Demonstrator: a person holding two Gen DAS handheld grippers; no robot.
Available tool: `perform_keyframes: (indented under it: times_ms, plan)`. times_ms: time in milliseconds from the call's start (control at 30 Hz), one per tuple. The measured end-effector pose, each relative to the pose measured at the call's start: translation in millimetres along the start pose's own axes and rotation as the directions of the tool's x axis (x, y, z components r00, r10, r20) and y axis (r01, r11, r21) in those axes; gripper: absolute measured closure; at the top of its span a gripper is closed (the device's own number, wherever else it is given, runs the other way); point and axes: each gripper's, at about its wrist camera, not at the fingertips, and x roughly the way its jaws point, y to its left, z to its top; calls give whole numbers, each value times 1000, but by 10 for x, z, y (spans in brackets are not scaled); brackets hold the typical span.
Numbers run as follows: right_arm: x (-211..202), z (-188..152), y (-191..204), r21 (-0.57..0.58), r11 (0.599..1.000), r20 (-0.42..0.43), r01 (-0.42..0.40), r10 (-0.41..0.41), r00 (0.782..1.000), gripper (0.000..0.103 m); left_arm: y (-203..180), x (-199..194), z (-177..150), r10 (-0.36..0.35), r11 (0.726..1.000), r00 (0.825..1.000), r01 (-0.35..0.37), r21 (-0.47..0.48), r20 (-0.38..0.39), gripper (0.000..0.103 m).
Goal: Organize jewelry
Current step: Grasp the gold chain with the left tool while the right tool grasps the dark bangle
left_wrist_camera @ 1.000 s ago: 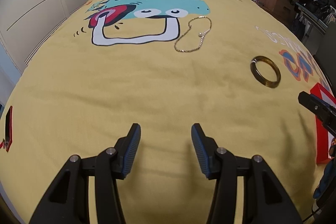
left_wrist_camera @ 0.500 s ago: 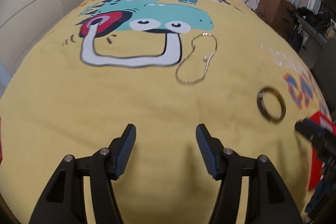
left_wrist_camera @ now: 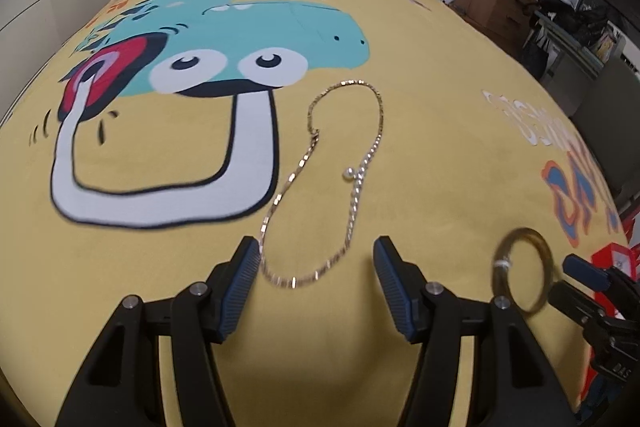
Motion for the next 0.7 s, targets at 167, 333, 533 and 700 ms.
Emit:
perform_keyframes:
  times_ms: [167, 333, 533, 700]
  plan:
    - [117, 45, -69, 9, 1000, -16, -3, 3, 1000, 44, -54, 186, 147, 1, 1000, 1000, -1, 29, -3, 45]
    - [211, 47, -136, 12, 1000, -34, -3, 4, 999, 44, 46, 347, 264, 24, 1000, 1000, -24, 6, -7, 45]
    - [312, 57, -155, 3, 1000, -49, 0, 0, 999, 44, 228, 455, 255, -12, 999, 1000, 11, -46, -22, 46]
    - [400, 47, -120, -13, 1000, -58, 17, -18, 998, 53, 193, 430, 153, -23, 999, 1000, 22, -37, -20, 49]
